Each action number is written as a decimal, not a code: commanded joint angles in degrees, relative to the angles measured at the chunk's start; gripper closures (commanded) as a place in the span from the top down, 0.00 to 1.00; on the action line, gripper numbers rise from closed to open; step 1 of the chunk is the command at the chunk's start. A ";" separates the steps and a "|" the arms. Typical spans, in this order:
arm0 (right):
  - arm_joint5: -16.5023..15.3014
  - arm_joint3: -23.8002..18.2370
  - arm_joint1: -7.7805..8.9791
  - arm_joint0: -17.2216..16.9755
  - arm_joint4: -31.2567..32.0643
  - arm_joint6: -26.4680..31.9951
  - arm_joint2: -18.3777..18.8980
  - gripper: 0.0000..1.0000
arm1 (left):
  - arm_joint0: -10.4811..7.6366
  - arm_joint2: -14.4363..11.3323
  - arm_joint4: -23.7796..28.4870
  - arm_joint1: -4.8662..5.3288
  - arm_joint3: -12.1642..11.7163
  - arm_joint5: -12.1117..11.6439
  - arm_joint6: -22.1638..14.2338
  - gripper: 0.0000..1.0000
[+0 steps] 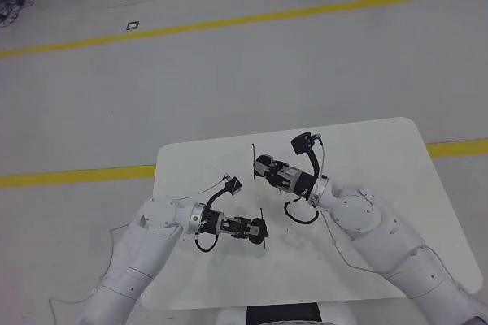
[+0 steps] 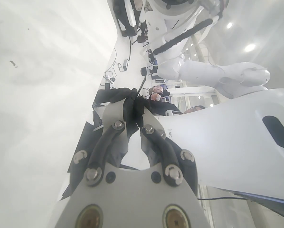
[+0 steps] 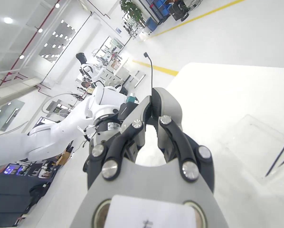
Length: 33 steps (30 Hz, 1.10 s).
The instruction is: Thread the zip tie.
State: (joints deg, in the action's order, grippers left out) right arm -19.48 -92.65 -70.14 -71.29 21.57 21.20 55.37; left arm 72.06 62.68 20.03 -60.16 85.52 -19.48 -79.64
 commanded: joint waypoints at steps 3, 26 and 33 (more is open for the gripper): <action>0.00 -0.24 0.51 0.35 -0.23 -0.22 -0.76 0.00 | -0.74 -0.92 -1.35 0.95 0.28 0.00 0.00 0.00; 0.00 -7.24 3.67 -3.95 6.67 -4.02 -2.07 0.00 | -1.10 -5.54 8.56 3.32 -1.02 1.24 0.00 0.00; 0.00 -8.90 7.11 -3.35 4.33 -6.19 -3.99 0.00 | -3.89 -10.73 12.46 5.44 -3.01 0.00 0.00 0.00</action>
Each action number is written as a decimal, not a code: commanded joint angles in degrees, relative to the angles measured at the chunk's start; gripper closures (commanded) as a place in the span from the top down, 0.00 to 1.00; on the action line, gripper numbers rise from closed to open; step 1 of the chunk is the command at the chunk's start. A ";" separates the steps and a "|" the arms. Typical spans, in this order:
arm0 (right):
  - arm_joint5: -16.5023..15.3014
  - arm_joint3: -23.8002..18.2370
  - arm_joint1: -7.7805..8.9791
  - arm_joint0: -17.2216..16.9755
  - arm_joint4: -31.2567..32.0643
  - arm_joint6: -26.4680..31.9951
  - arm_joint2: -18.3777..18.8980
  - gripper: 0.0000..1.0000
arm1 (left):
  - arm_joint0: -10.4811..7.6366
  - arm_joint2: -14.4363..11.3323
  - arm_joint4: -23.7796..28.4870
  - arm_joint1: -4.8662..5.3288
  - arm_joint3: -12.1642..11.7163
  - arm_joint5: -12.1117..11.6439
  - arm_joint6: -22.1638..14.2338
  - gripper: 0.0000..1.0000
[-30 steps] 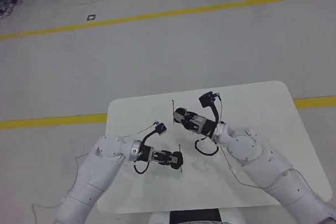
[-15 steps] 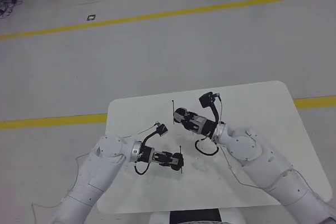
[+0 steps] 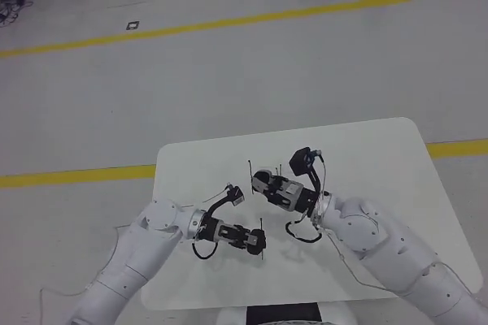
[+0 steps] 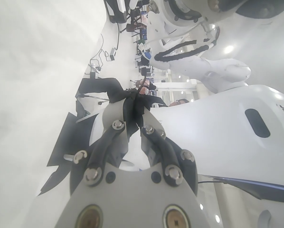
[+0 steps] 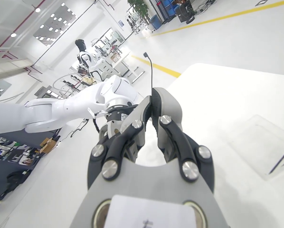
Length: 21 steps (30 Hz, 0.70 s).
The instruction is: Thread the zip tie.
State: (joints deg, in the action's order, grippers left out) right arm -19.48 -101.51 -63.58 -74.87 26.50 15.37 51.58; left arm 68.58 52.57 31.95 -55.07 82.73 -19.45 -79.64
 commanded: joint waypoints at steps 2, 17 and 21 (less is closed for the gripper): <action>0.00 -0.22 1.62 0.86 -2.56 -0.66 -0.96 0.00 | -0.96 -1.57 2.06 1.05 -0.21 -0.03 0.00 0.00; 0.00 -0.50 2.94 2.32 -7.21 1.34 -2.36 0.00 | -1.99 -2.79 2.52 2.12 -0.33 -0.03 0.00 0.00; 0.00 -0.50 2.94 2.32 -7.21 1.34 -2.36 0.00 | -1.99 -2.79 2.52 2.12 -0.33 -0.03 0.00 0.00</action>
